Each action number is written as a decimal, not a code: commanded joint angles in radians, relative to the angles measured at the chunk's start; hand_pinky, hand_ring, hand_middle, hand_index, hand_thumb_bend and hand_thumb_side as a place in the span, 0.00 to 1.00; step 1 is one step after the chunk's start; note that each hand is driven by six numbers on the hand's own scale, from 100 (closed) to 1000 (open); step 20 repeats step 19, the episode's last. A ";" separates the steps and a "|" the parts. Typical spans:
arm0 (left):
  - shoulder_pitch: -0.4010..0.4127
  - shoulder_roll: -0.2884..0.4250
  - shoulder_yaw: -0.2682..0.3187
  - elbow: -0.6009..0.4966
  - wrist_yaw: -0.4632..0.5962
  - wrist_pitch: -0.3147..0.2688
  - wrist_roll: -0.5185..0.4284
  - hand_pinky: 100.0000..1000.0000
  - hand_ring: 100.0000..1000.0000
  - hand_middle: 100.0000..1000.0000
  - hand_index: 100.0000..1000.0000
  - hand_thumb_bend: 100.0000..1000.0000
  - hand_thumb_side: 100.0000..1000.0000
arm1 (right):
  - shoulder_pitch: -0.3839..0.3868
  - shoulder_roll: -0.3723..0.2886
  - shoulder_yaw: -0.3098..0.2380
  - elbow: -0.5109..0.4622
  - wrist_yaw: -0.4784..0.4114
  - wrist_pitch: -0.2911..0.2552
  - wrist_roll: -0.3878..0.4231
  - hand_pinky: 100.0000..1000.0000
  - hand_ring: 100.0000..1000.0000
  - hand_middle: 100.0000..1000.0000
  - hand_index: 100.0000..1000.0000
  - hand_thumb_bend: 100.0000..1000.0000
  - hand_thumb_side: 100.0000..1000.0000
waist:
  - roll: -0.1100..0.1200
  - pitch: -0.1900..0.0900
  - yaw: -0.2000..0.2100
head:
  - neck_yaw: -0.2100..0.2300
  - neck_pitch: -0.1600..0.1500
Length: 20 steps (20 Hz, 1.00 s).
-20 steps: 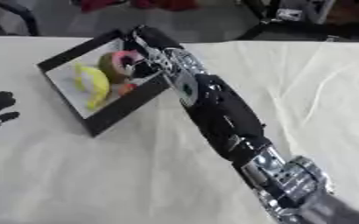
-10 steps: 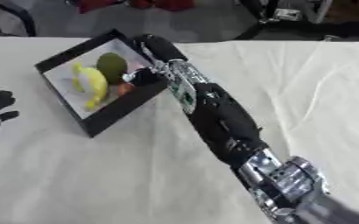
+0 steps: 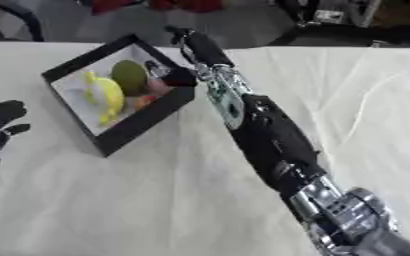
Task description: Pick up objects on the table and place them in the box.
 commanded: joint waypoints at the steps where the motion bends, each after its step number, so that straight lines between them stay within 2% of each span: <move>1: -0.007 0.014 0.007 -0.019 -0.004 -0.001 0.006 0.76 0.82 0.74 0.78 0.06 0.74 | -0.013 -0.032 0.008 -0.070 -0.048 0.012 0.013 0.72 0.69 0.72 0.97 0.30 0.64 | 0.002 -0.004 -0.001 | 0.006 -0.002; 4: -0.007 0.015 0.007 -0.019 -0.004 -0.001 0.006 0.76 0.82 0.74 0.78 0.06 0.74 | -0.011 -0.037 0.014 -0.087 -0.067 0.025 0.023 0.72 0.69 0.72 0.97 0.30 0.64 | 0.002 -0.004 -0.001 | 0.006 -0.002; 5: -0.004 0.017 0.011 -0.019 -0.005 -0.001 0.008 0.76 0.82 0.74 0.78 0.06 0.74 | -0.005 -0.043 0.010 -0.095 -0.073 0.023 0.021 0.70 0.68 0.69 0.89 0.04 0.49 | -0.003 -0.009 -0.006 | 0.018 -0.002; 7: 0.012 0.034 0.023 -0.016 -0.010 0.002 0.018 0.76 0.82 0.74 0.78 0.06 0.74 | 0.032 -0.080 -0.021 -0.133 -0.097 0.002 -0.001 0.70 0.67 0.68 0.86 0.00 0.48 | -0.023 -0.027 -0.043 | 0.059 -0.002; 10: 0.026 0.051 0.039 -0.015 -0.017 0.004 0.036 0.76 0.82 0.74 0.78 0.06 0.74 | 0.109 -0.123 -0.058 -0.211 -0.145 -0.045 -0.048 0.68 0.66 0.64 0.79 0.00 0.48 | -0.035 -0.035 -0.099 | 0.104 -0.002; 14: 0.038 0.056 0.053 -0.015 -0.023 0.008 0.055 0.76 0.82 0.74 0.78 0.06 0.74 | 0.219 -0.137 -0.105 -0.322 -0.213 -0.104 -0.086 0.67 0.64 0.61 0.69 0.00 0.49 | -0.033 -0.026 -0.136 | 0.147 -0.002; 16: 0.042 0.055 0.055 -0.015 -0.026 0.008 0.058 0.76 0.82 0.75 0.78 0.06 0.74 | 0.273 -0.125 -0.126 -0.375 -0.246 -0.099 -0.083 0.66 0.64 0.61 0.71 0.00 0.50 | -0.028 -0.023 -0.147 | 0.161 -0.002; 19: 0.045 0.058 0.056 -0.017 -0.028 0.008 0.062 0.76 0.83 0.75 0.78 0.06 0.74 | 0.354 -0.112 -0.141 -0.442 -0.296 -0.076 -0.073 0.65 0.64 0.60 0.79 0.00 0.52 | -0.023 -0.020 -0.157 | 0.166 -0.002; 20: 0.045 0.058 0.056 -0.017 -0.028 0.008 0.062 0.76 0.83 0.75 0.78 0.06 0.74 | 0.354 -0.112 -0.141 -0.442 -0.296 -0.076 -0.073 0.65 0.64 0.60 0.79 0.00 0.52 | -0.023 -0.020 -0.157 | 0.166 -0.002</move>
